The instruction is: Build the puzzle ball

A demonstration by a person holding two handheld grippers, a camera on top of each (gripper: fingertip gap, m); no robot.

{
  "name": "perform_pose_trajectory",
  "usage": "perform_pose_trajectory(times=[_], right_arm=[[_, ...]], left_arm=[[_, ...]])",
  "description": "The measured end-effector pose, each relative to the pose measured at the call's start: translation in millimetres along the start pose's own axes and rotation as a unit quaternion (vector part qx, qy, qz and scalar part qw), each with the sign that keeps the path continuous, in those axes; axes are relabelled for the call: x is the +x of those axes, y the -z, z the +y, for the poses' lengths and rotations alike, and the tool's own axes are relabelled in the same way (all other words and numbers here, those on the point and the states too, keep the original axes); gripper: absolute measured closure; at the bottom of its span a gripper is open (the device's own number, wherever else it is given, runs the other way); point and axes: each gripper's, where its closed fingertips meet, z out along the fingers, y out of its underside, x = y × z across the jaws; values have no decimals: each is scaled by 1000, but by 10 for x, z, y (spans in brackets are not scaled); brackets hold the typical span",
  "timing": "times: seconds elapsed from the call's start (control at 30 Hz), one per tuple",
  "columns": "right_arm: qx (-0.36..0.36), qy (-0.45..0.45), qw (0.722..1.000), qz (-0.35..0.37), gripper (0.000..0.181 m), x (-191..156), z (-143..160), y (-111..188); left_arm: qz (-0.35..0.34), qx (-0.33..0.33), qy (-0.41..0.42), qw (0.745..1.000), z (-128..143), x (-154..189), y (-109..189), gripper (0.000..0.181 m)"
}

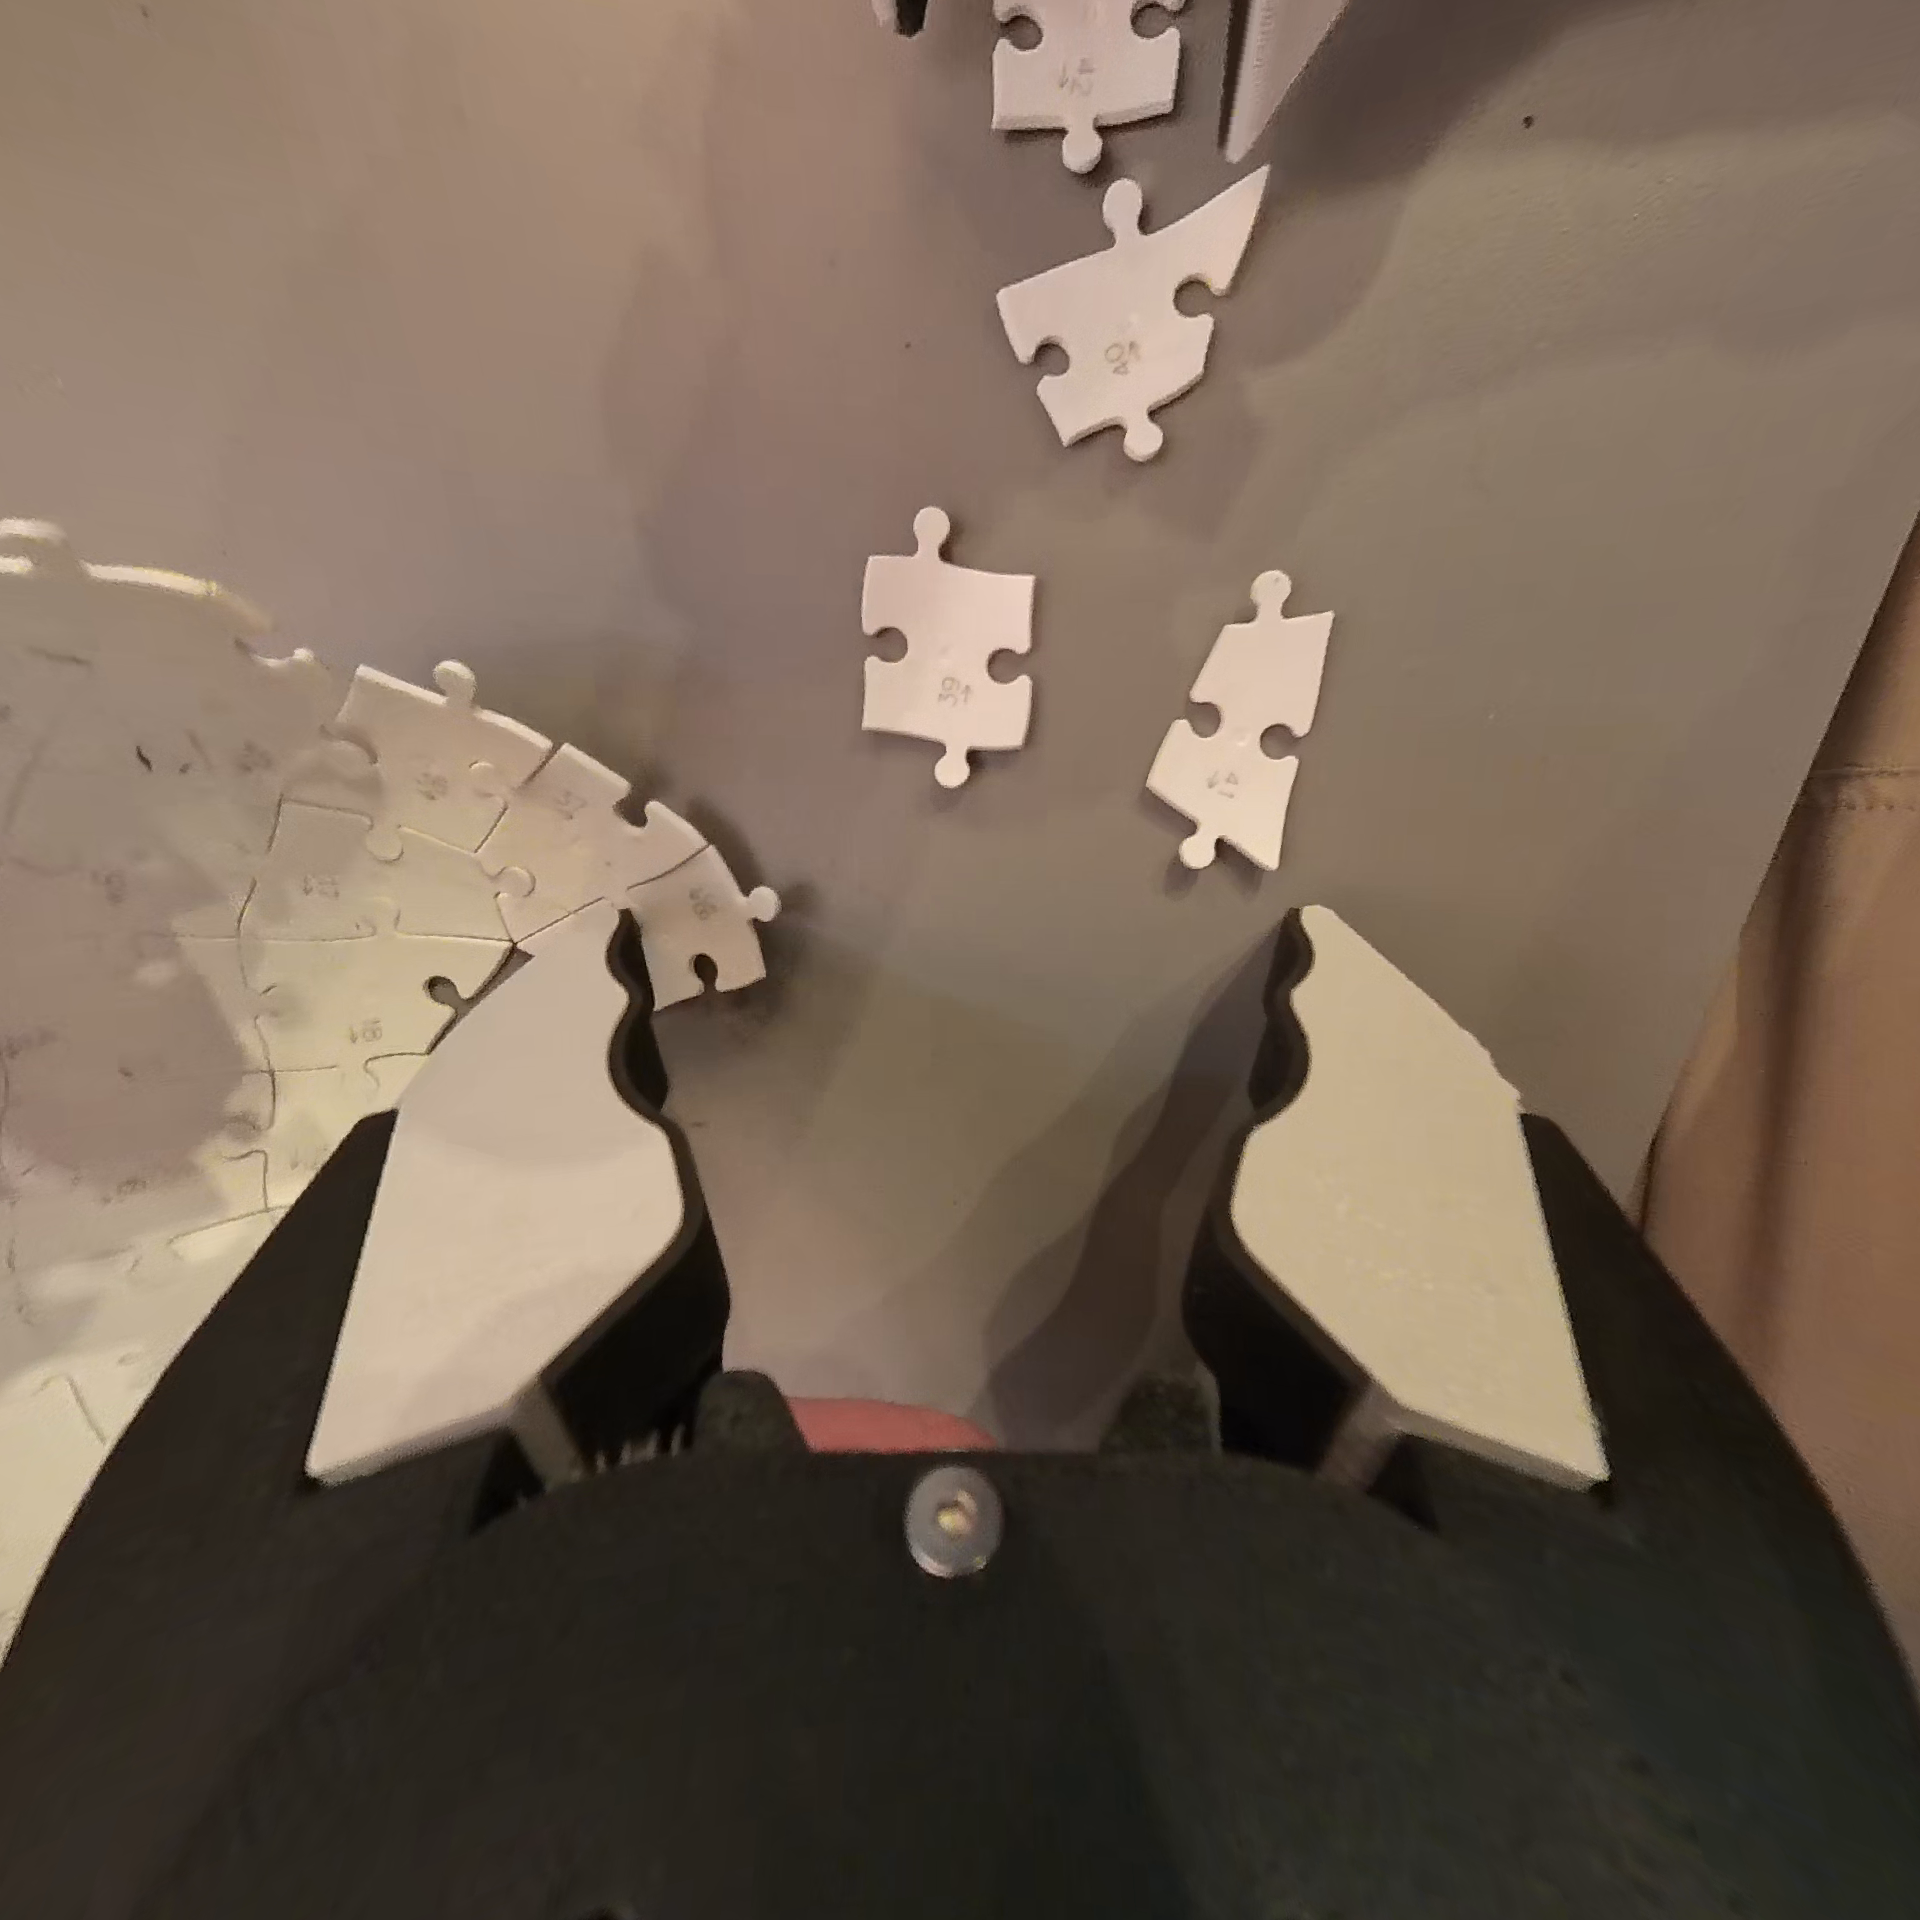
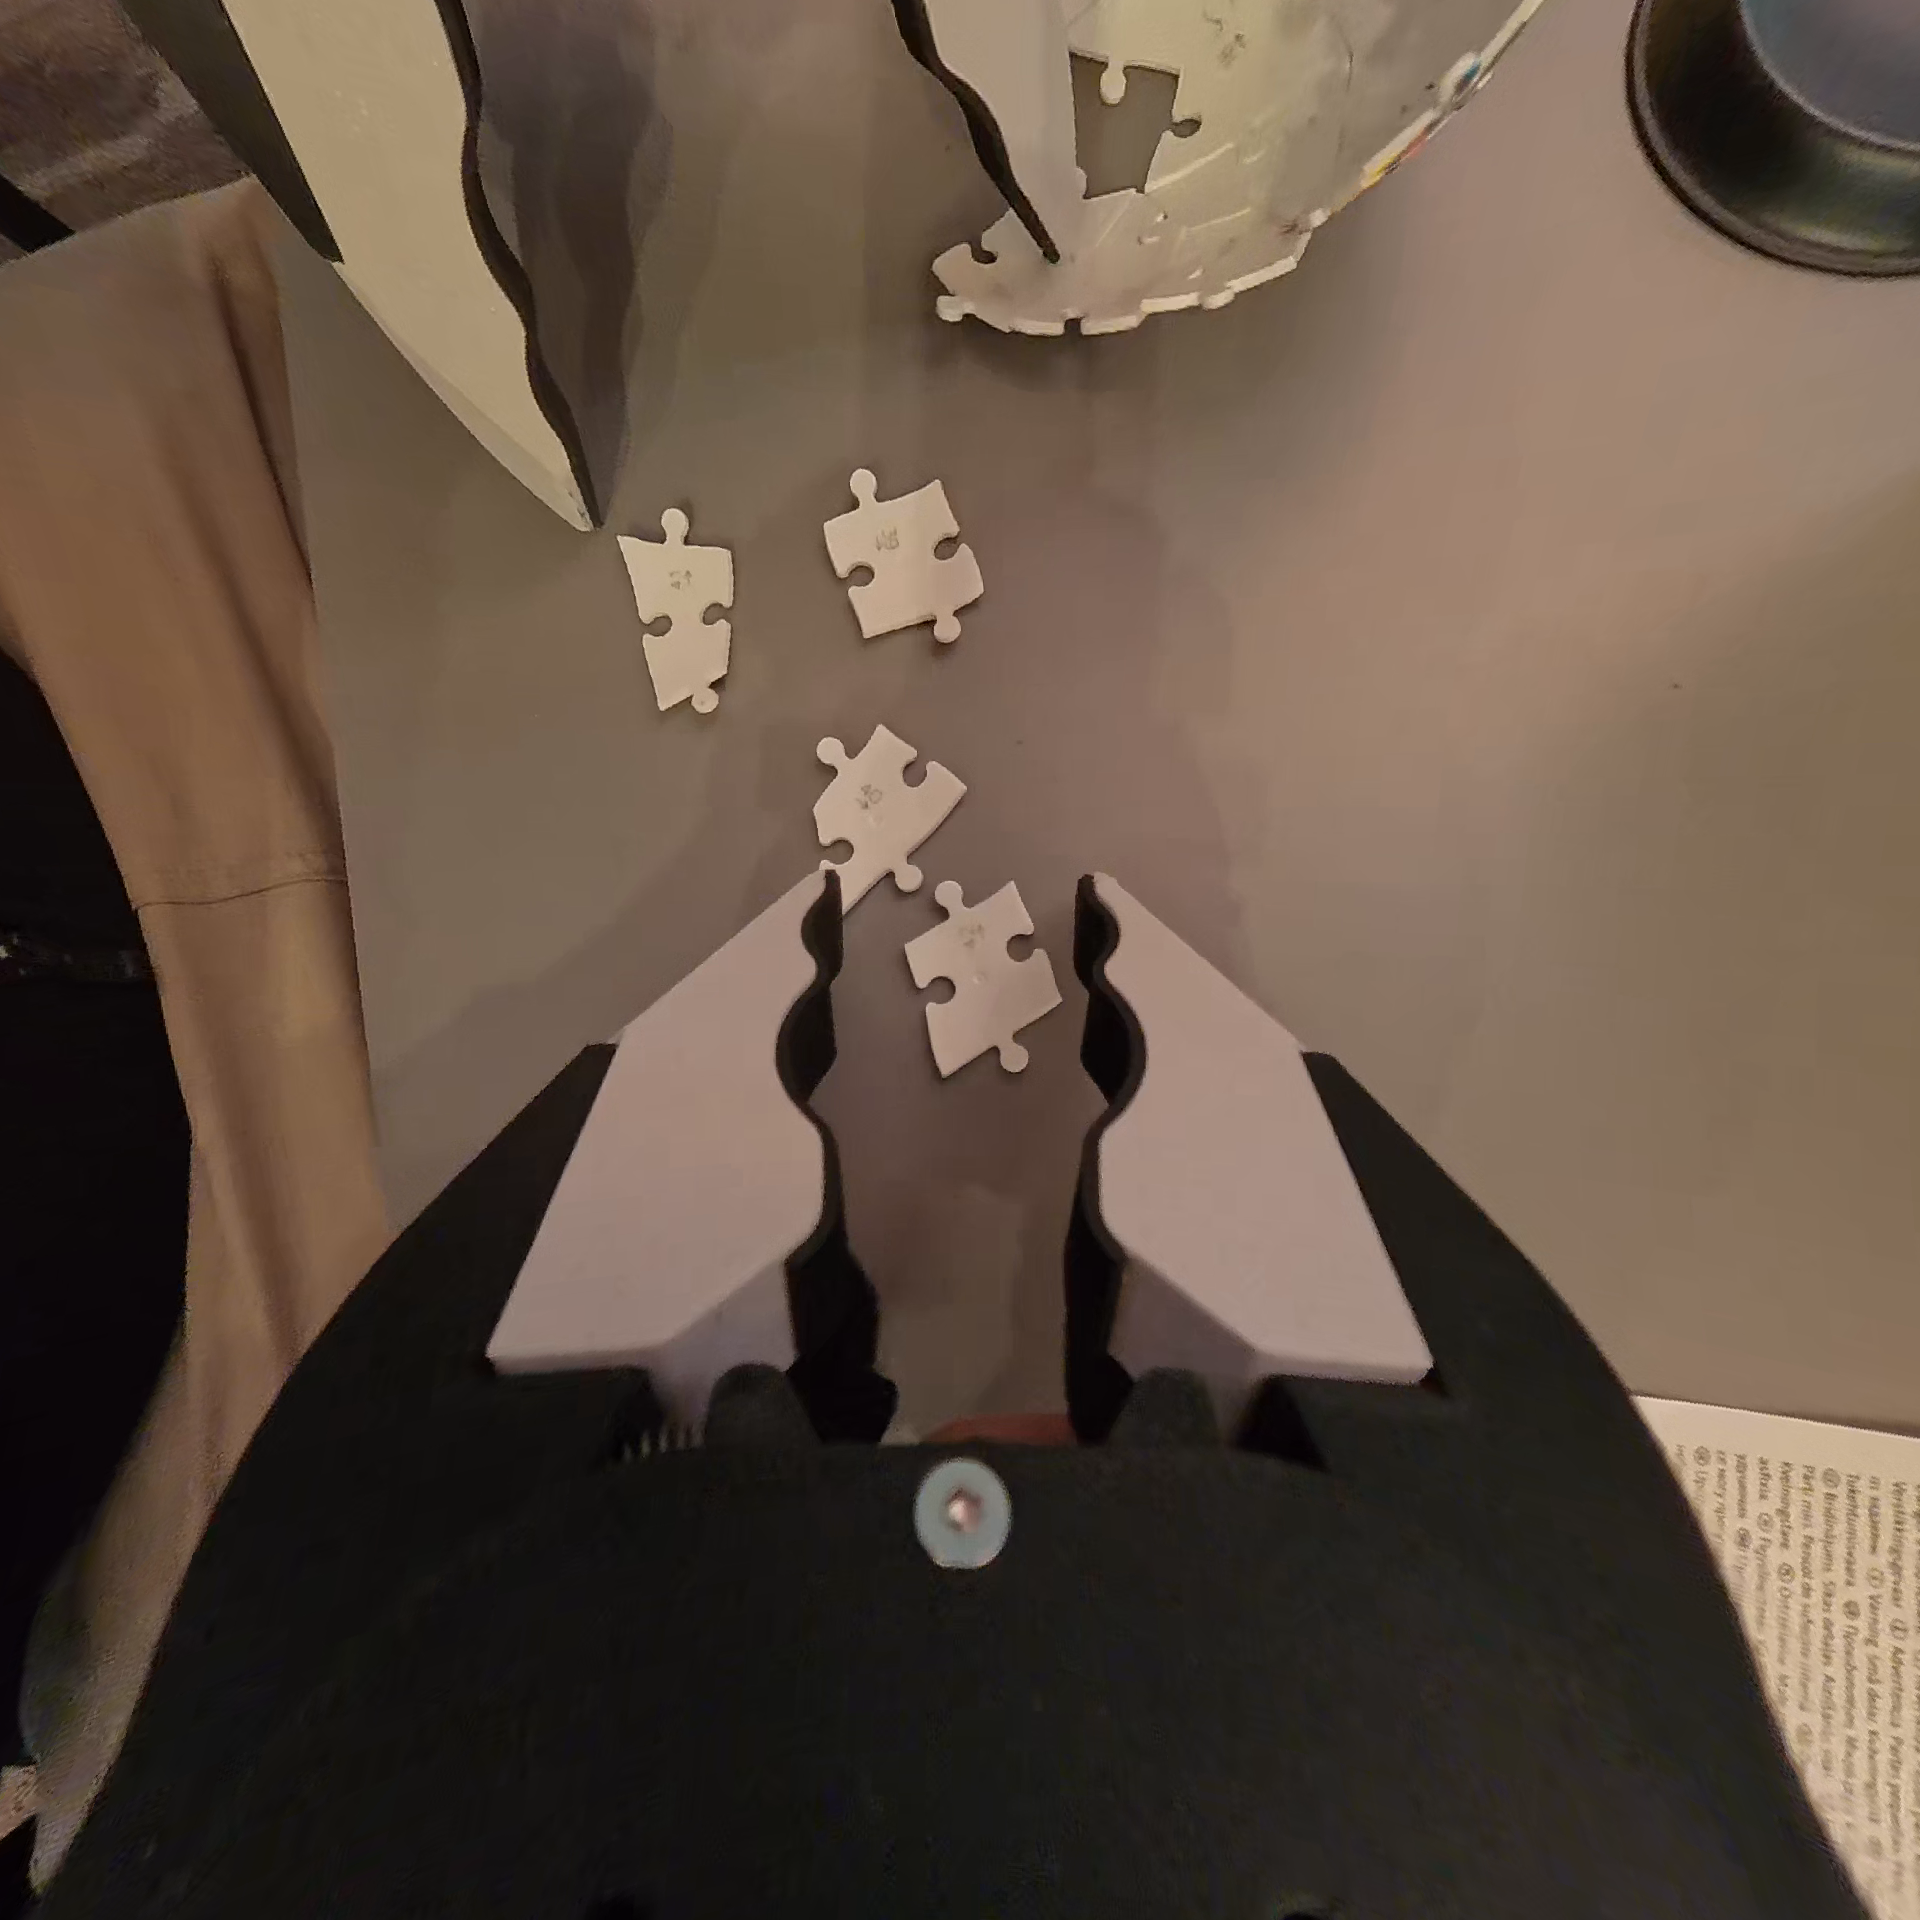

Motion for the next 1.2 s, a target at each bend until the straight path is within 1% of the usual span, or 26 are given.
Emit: perform_pose_trajectory(times=[0.27, 0.57, 1.2], right_arm=[[-3, 2, 1000, 6, 138, 44, 78, 18], [7, 6, 1000, 3, 138, 62, 85, 60], [21, 0, 1000, -11, 137, 67, 84, 66]], left_arm=[[1, -1, 1, 1000, 14, 17, -1, 67], [2, -8, -2, 1000, 28, 37, -1, 63], [0, 3, 15, 1000, 31, -17, 57, 59]])
